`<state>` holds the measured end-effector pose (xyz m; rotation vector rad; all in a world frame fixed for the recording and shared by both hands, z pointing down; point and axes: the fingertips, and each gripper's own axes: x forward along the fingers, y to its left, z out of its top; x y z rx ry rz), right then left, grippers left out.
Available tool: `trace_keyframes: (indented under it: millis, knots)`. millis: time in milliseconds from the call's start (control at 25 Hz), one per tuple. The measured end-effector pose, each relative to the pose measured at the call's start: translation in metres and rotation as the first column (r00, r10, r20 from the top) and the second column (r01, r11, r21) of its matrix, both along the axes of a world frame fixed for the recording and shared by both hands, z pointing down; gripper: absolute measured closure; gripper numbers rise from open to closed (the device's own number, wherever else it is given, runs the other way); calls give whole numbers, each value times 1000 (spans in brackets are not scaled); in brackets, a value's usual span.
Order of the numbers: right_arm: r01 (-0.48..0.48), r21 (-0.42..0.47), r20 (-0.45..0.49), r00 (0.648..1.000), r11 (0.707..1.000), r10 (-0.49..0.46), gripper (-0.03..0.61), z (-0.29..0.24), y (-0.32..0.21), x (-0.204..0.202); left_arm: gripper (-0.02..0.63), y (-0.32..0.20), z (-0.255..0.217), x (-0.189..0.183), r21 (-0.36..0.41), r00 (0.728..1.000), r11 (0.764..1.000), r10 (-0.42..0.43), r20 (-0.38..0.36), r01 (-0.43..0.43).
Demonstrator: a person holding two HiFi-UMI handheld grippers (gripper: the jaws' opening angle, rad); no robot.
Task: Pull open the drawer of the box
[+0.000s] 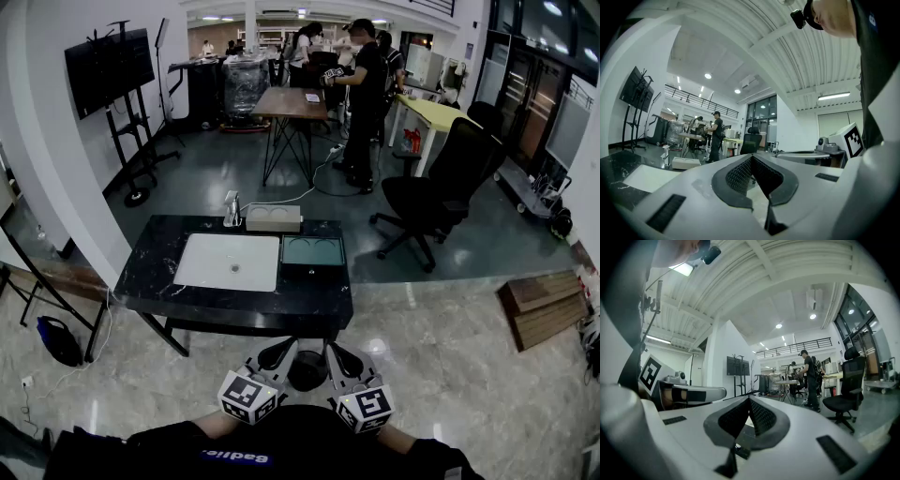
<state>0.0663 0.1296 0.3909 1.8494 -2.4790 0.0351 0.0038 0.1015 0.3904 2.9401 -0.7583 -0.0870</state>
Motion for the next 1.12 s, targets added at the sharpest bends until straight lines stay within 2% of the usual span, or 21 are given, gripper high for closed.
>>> trace_keyframes:
  millis: [720, 1120]
  knots:
    - [2, -6, 6, 1000, 1000, -2, 576, -1, -3, 3, 626, -3, 0, 4, 0, 1000, 1000, 3, 5, -3]
    - [-4, -9, 73, 997, 1000, 4, 576, 10, -5, 24, 626, -5, 7, 16, -9, 1000, 1000, -20, 24, 20]
